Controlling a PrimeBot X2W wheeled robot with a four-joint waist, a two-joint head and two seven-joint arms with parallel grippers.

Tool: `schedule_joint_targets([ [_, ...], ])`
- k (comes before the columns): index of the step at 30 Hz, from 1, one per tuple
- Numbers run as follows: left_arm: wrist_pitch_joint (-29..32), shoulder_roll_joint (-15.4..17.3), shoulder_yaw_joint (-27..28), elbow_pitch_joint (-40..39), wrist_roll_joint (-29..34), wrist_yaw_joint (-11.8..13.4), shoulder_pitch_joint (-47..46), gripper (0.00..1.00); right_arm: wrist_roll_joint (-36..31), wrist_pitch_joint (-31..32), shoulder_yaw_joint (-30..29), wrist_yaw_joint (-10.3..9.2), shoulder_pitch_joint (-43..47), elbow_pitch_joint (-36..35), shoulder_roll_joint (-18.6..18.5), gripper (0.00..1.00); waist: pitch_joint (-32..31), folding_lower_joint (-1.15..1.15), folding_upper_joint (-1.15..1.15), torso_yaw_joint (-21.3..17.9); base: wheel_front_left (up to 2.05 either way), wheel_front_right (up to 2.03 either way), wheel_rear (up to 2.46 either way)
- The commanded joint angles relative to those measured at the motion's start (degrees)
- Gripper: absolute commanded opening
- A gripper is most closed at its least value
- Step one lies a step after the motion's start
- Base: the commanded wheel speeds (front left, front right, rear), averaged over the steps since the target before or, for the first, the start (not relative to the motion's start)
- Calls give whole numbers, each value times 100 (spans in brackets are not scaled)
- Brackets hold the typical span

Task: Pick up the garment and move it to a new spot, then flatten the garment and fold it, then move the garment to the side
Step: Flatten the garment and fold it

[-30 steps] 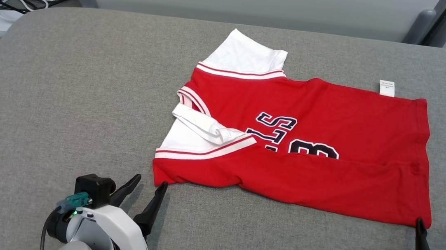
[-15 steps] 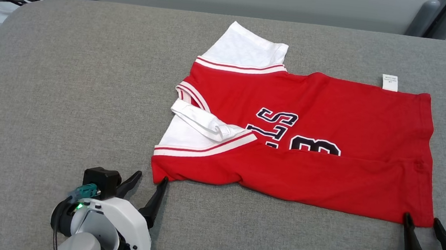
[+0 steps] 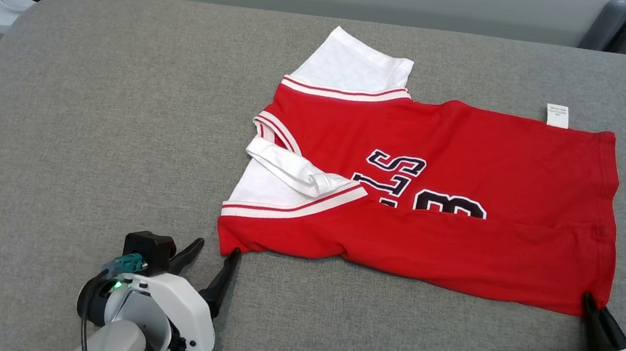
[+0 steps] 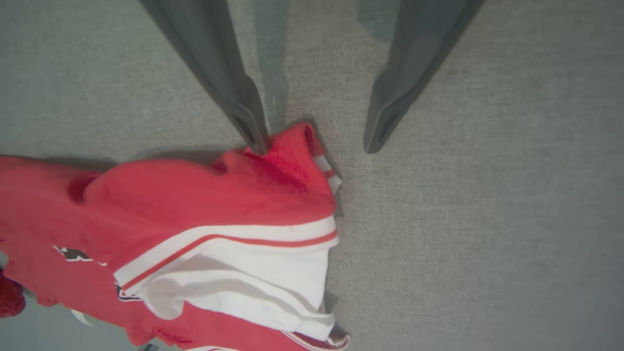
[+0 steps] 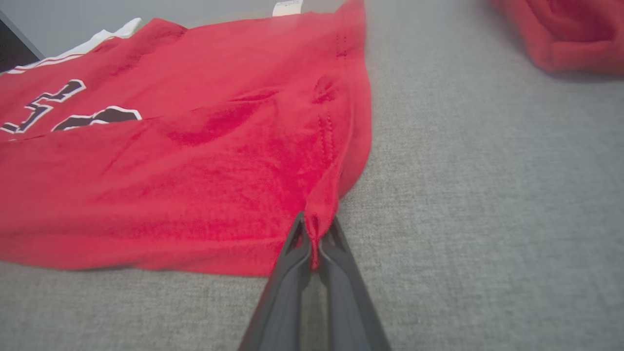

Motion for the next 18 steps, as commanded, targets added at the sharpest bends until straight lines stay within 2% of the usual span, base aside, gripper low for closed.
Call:
schedule_joint_targets([
  [1,-45,81,164,-22,19,-86,-285,100,3,-90,121,0,-61,-52,-164,0,19,0,0,-12,0,0,0],
  [7,-60,-14,102,210,-1,-251,-485,100,39,-143,192,0,-109,-18,-211,0,75,0,0,-69,0,0,0],
  [8,-70,-27,96,245,-7,-277,-511,83,45,-149,204,0,-115,-16,-219,0,85,0,0,-80,0,0,0],
  [9,-73,-40,89,280,-21,-316,-533,38,52,-155,212,0,-119,-14,-228,0,93,0,0,-89,0,0,0],
  [10,-66,-45,74,315,-26,-354,-556,4,58,-162,216,0,-121,-13,-239,0,101,0,0,-97,0,0,0],
  [11,-32,-53,43,350,-35,-405,-570,0,67,-169,217,0,-121,-11,-254,0,108,0,0,-103,0,0,0],
  [18,184,87,-3,313,-147,-569,-522,0,100,-217,239,0,-98,-8,-332,0,82,0,0,-68,0,0,0],
])
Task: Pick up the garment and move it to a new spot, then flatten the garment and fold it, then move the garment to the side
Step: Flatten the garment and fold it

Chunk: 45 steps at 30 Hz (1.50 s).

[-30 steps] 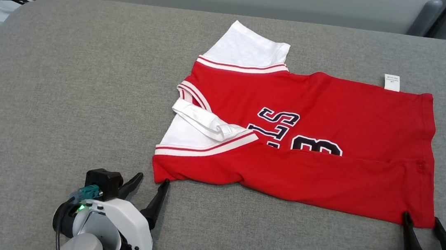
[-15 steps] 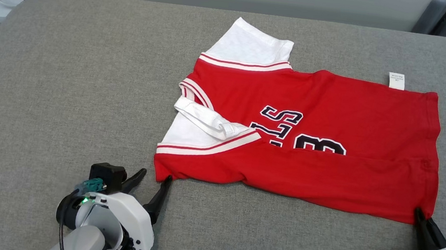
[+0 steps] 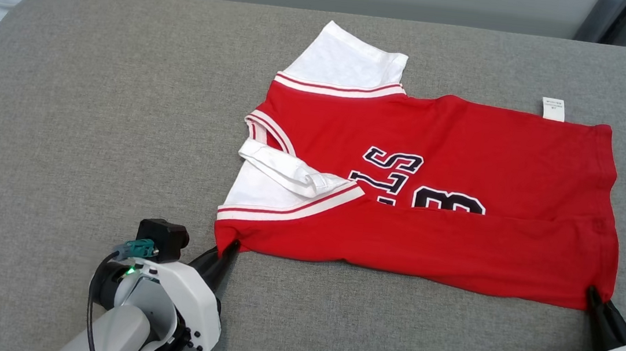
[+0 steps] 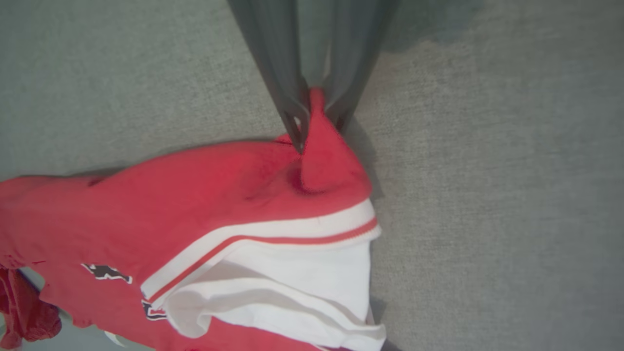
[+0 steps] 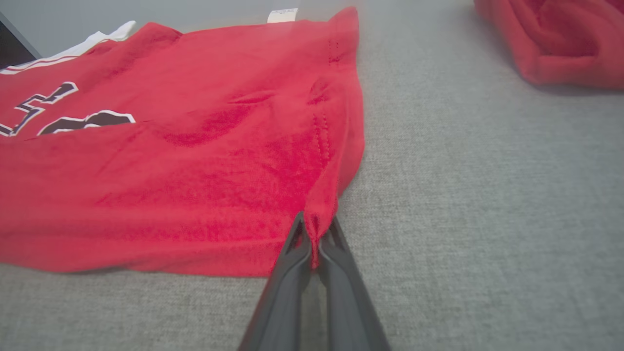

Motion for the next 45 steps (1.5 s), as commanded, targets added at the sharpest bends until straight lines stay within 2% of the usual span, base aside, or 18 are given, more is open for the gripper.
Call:
schedule_joint_targets([
  [1,15,229,172,-140,-82,-23,-142,0,48,-70,75,-2,35,-70,-175,0,-14,0,0,24,0,0,0],
  [5,245,465,153,-514,-110,29,13,0,103,-85,123,-2,141,-149,-250,0,-55,0,0,123,0,0,0],
  [12,736,934,110,-1632,-117,355,440,0,304,178,165,-2,653,-627,-497,0,-100,0,0,280,0,0,0],
  [19,1137,1302,81,-2696,-123,737,870,0,502,693,-115,-2,1446,-1629,-753,0,-47,0,0,383,0,0,0],
  [24,1370,1501,109,-3337,-121,1051,1100,0,568,1219,-450,-2,2016,-2378,-798,0,-18,0,0,419,0,0,0],
  [27,1486,1554,101,-3464,-168,1126,1182,0,574,1512,-598,-2,2216,-2741,-756,0,13,0,0,412,0,0,0],
  [34,1642,1554,20,-3486,-224,1128,1201,0,431,1836,-914,-2,2395,-3159,-626,0,58,0,0,374,0,0,0],
  [42,1802,1585,-2,-3414,-315,1143,1196,0,361,2255,-1015,-2,2476,-3173,-437,0,74,0,0,288,0,0,0],
  [44,1800,1552,-17,-3343,-327,1137,1187,12,357,2329,-1016,-2,2451,-3113,-406,0,84,0,0,269,0,0,0],
  [45,1820,1539,-30,-3303,-341,1133,1183,28,348,2345,-1016,-2,2434,-3087,-397,0,90,0,0,261,0,0,0],
])
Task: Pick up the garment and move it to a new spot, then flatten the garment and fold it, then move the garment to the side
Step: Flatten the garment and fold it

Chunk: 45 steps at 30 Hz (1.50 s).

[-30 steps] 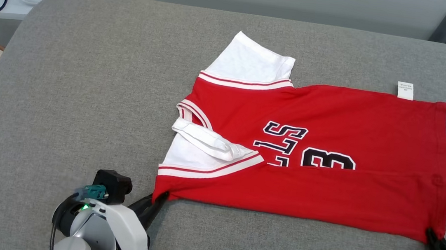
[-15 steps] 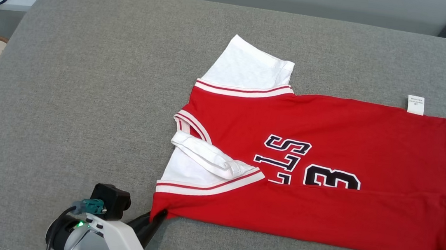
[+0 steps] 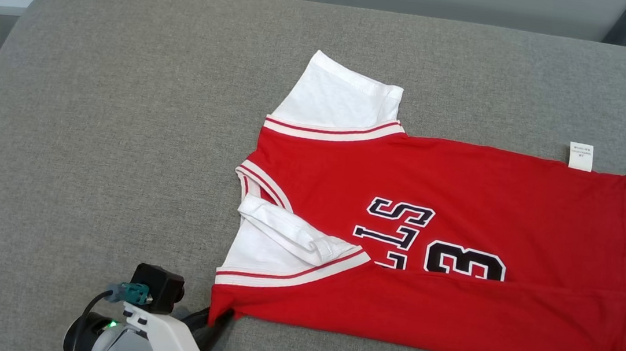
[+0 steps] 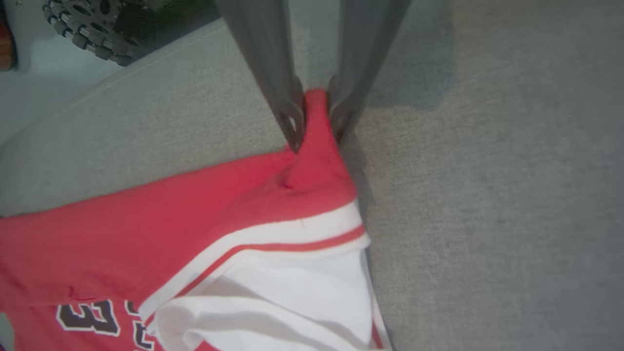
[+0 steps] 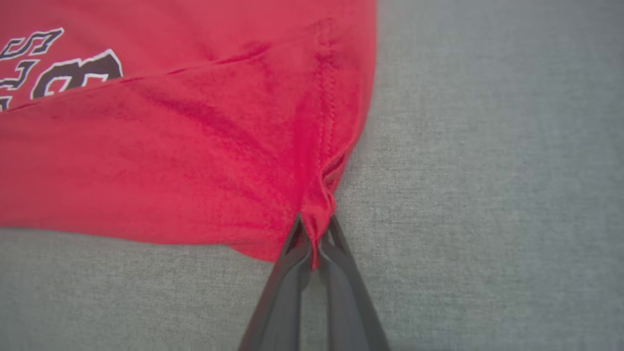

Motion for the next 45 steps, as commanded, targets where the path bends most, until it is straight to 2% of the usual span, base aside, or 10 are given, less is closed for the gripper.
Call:
schedule_joint_targets([
  [1,24,130,195,-58,-55,11,-130,37,-46,20,39,-1,-47,-60,-185,0,7,0,0,-9,0,0,0],
  [2,42,113,189,-23,-82,4,-130,45,-55,23,34,-1,-61,-32,-177,0,10,0,0,-11,0,0,0],
  [3,73,112,172,18,-87,4,-132,58,-71,27,20,-1,-73,-4,-170,11,10,0,0,-13,0,0,0],
  [4,98,111,160,52,-92,9,-134,84,-89,26,8,-1,-84,18,-164,84,9,0,0,-13,0,0,0],
  [5,112,106,158,76,-102,19,-132,100,-114,5,-22,-1,-97,30,-158,100,9,0,0,-13,0,0,0],
  [16,13,407,463,-224,-72,370,-23,100,-578,-552,-594,-1,-120,-425,-64,100,-52,0,0,21,0,0,0],
  [24,-735,623,1004,-751,135,633,5,100,-1032,-1099,-700,-1,-300,-1044,90,100,-134,0,0,52,0,0,0],
  [32,-1955,197,1415,-874,192,587,-44,100,-1390,-1736,-489,-1,-503,-1270,493,100,-298,0,0,50,0,0,0],
  [35,-2643,-136,1413,-590,251,384,-49,100,-1532,-1998,-290,-1,-584,-1082,715,100,-400,0,0,25,0,0,0],
  [45,-3123,-653,1218,449,588,-18,-36,100,-1651,-2576,46,-1,-701,-380,884,100,-611,0,0,-38,0,0,0],
])
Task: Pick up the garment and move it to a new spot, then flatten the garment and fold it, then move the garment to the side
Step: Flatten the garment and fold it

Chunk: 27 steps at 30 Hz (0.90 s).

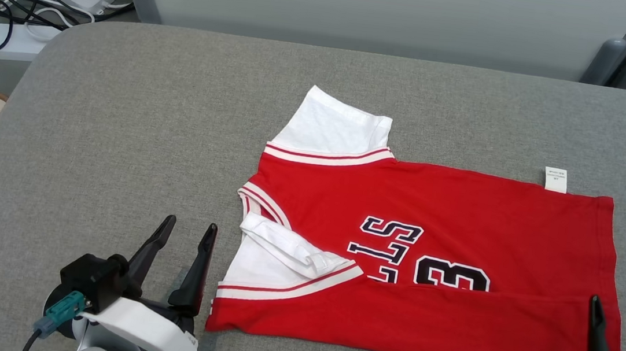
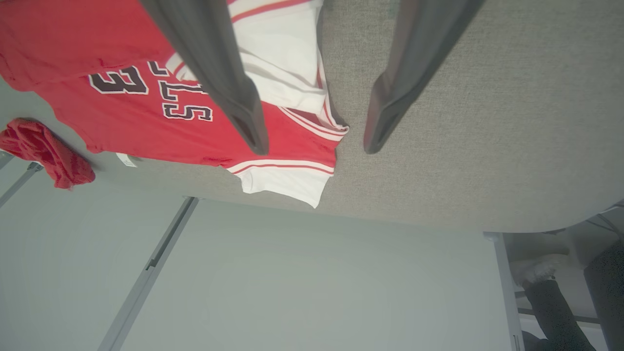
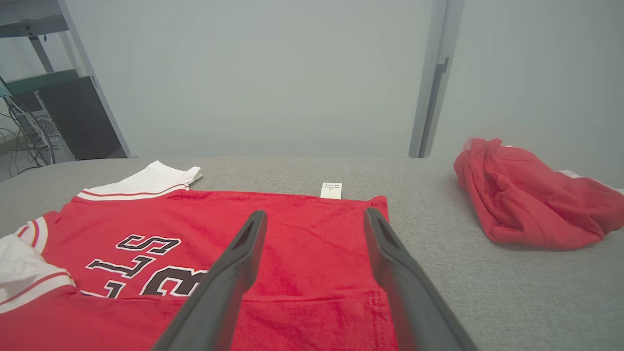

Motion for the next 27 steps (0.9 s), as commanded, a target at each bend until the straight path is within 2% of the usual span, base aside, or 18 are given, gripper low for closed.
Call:
schedule_joint_targets([
  [1,-45,85,214,-63,66,-45,-177,100,9,-105,128,0,-121,-72,-113,100,-23,0,0,-14,0,0,0],
  [8,-70,-24,318,359,116,-254,-430,100,245,-144,207,0,-264,309,-254,100,-1,0,0,-98,0,0,0],
  [14,11,-94,274,701,145,-415,-986,100,451,-59,390,0,-749,604,-444,100,163,0,0,-234,0,0,0],
  [27,309,-205,192,1351,139,-750,-2139,100,1222,864,580,0,-2115,1356,-879,100,735,0,0,-478,0,0,0],
])
